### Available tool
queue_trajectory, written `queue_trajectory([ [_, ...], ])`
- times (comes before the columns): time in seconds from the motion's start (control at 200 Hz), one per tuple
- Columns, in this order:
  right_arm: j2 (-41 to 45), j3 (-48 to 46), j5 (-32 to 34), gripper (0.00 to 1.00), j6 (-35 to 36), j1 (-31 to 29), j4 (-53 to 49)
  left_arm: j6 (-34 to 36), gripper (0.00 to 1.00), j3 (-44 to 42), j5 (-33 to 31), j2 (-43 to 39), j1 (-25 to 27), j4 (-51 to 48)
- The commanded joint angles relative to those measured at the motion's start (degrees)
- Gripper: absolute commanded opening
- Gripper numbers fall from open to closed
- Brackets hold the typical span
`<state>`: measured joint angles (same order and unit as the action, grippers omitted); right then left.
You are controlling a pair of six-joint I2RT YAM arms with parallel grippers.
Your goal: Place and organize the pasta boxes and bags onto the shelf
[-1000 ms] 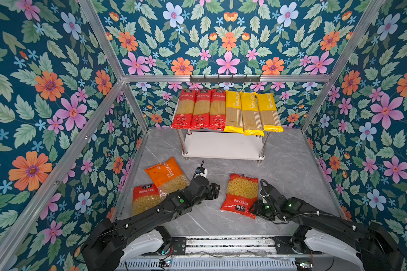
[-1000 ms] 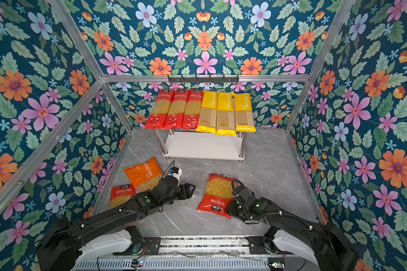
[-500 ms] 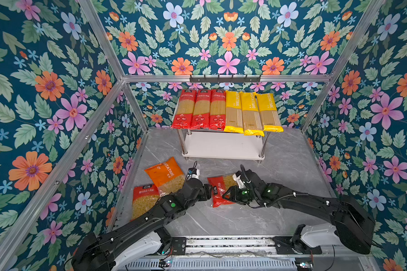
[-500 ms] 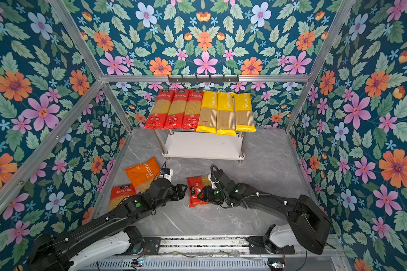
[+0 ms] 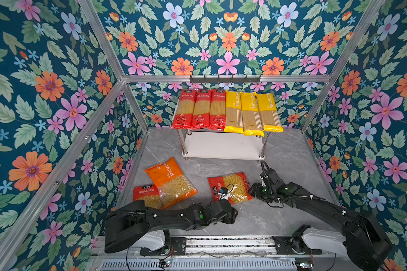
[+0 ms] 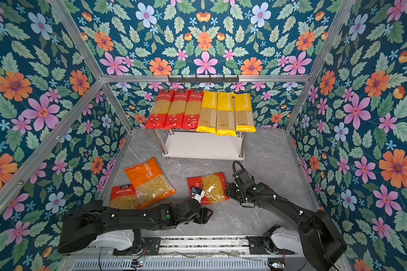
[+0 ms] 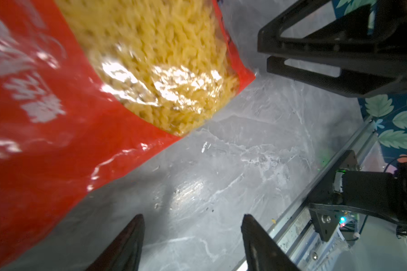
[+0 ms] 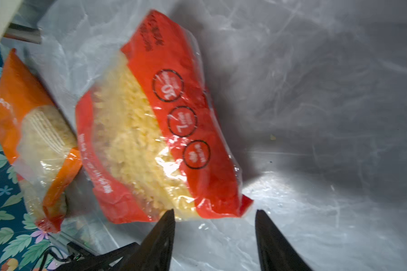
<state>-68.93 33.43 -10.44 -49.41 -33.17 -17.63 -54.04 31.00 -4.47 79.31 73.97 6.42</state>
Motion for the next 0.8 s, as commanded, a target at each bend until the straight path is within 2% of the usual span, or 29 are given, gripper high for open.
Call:
queue_trajectory([
  [0.0,-0.8,-1.7,-3.3,0.55,-2.0,-0.5,6.0,-1.7,0.68,-0.4,-0.6,2.2,-0.7,2.6],
  [0.09,-0.9,-2.9,-4.1,0.55,-2.7,-2.8,8.6,-1.0,0.68,-1.4,-0.5,1.7,-2.7,2.0],
  [0.185,-1.2,-2.7,-4.4,0.52,-3.6,-7.8,9.7,-0.2,0.69,-3.5,-0.3,-0.3,-5.9,2.4],
  [0.33,-2.4,0.0,-2.8,0.51,-4.6,-20.0,11.3,0.9,0.69,-6.5,0.3,-4.9,-13.6,1.9],
  [0.4,-3.3,1.9,-5.3,0.51,-4.9,-22.0,10.3,1.3,0.68,-7.4,-0.2,-8.2,-17.9,0.7],
  [0.43,-3.0,1.9,-6.8,0.51,-5.4,-22.0,10.1,1.5,0.69,-7.4,-0.6,-9.8,-19.4,-0.1],
  [0.525,0.7,1.6,-5.7,0.53,-4.4,-19.9,5.4,3.2,0.69,-5.9,-2.0,-13.8,-21.5,-3.1],
  [0.615,5.0,1.8,-3.0,0.54,-1.6,-14.6,-1.3,3.9,0.69,-4.3,-1.7,-15.4,-21.5,-5.8],
  [0.71,8.2,2.9,-1.0,0.56,2.3,-8.3,-4.5,1.9,0.68,-4.7,-0.3,-16.1,-20.1,-6.1],
  [0.795,8.7,2.6,0.2,0.57,3.1,-2.8,-1.6,-0.6,0.68,-5.0,-2.3,-16.6,-16.8,-6.2],
])
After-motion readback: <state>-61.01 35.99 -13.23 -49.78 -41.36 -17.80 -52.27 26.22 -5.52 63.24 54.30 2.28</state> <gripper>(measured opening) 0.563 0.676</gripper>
